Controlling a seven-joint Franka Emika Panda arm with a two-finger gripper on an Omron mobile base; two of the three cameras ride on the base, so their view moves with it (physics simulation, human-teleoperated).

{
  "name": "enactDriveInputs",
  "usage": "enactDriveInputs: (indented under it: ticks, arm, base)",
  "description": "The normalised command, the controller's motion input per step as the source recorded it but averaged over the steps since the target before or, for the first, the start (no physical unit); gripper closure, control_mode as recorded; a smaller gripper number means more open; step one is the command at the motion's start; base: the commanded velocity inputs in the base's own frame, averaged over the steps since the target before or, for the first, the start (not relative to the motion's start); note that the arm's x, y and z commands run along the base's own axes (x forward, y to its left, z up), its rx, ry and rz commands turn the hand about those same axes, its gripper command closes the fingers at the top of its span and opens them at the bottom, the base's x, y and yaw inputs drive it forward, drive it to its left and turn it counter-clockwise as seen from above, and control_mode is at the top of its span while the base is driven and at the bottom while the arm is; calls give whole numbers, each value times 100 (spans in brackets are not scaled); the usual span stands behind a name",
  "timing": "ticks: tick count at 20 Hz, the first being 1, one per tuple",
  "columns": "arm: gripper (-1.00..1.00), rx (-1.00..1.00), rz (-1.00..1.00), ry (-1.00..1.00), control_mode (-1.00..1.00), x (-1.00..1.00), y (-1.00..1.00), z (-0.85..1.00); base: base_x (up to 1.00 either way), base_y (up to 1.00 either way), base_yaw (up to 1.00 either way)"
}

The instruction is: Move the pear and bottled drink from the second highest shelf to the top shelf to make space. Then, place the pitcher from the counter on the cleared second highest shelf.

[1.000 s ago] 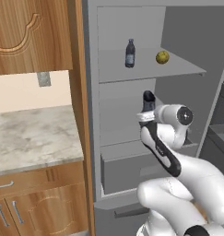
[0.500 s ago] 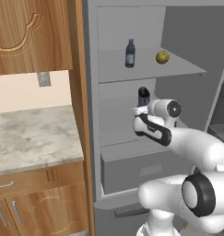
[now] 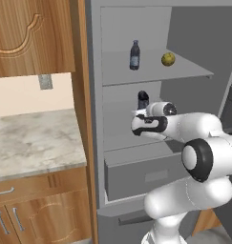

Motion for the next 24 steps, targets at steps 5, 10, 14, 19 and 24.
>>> enactDriveInputs:
  ticks: [5, 10, 14, 19, 24]
  arm:
    - [100, 0, 2, 0, -100, 46, -4, -45]
    - [100, 0, 2, -2, -100, 37, -6, -55]
    - [100, 0, 3, -4, -100, 32, -13, -56]
    - [100, 0, 3, -6, -100, 21, -17, -60]
    - [-100, 0, 1, -1, -100, 2, -29, -39]
  base:
    - [0, 0, 0]
    - [0, 0, 0]
    - [0, 0, 0]
    - [0, 0, 0]
    - [0, 0, 0]
